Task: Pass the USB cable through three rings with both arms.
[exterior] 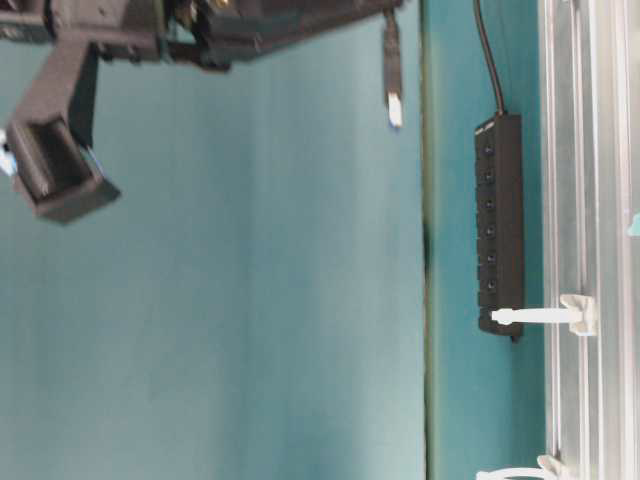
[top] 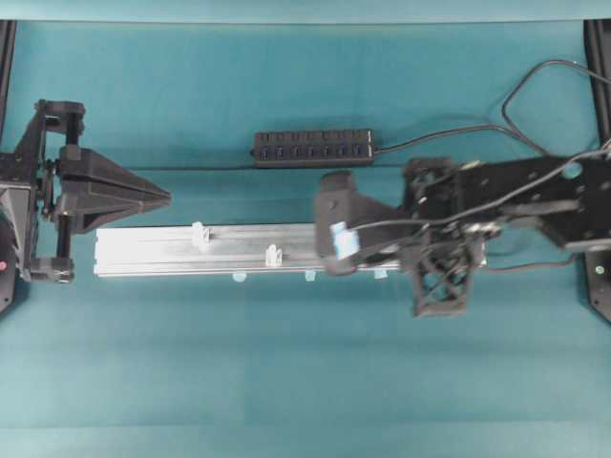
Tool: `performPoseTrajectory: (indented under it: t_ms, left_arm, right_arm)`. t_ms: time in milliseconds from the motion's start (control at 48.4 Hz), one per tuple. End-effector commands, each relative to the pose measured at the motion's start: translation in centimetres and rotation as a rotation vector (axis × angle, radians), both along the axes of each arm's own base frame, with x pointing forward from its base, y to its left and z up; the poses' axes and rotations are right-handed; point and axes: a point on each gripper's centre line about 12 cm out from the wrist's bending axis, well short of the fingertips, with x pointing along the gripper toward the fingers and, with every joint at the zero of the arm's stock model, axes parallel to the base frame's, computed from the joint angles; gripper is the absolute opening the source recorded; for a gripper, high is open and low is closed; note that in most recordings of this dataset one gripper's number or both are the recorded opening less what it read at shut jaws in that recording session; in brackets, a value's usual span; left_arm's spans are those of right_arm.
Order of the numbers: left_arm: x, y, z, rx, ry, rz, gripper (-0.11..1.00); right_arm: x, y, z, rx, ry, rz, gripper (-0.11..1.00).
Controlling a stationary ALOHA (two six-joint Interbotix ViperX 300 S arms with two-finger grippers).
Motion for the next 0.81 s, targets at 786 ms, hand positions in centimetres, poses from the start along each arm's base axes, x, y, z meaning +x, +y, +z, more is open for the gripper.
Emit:
performPoseTrajectory:
  t_ms: [786]
  left_arm:
    - [0.5,0.4,2.2,0.008,-0.055,0.013,0.02]
  right_arm:
    - [-9.4,-2.8,-1.2,-0.011,-0.027,-0.056,-0.08]
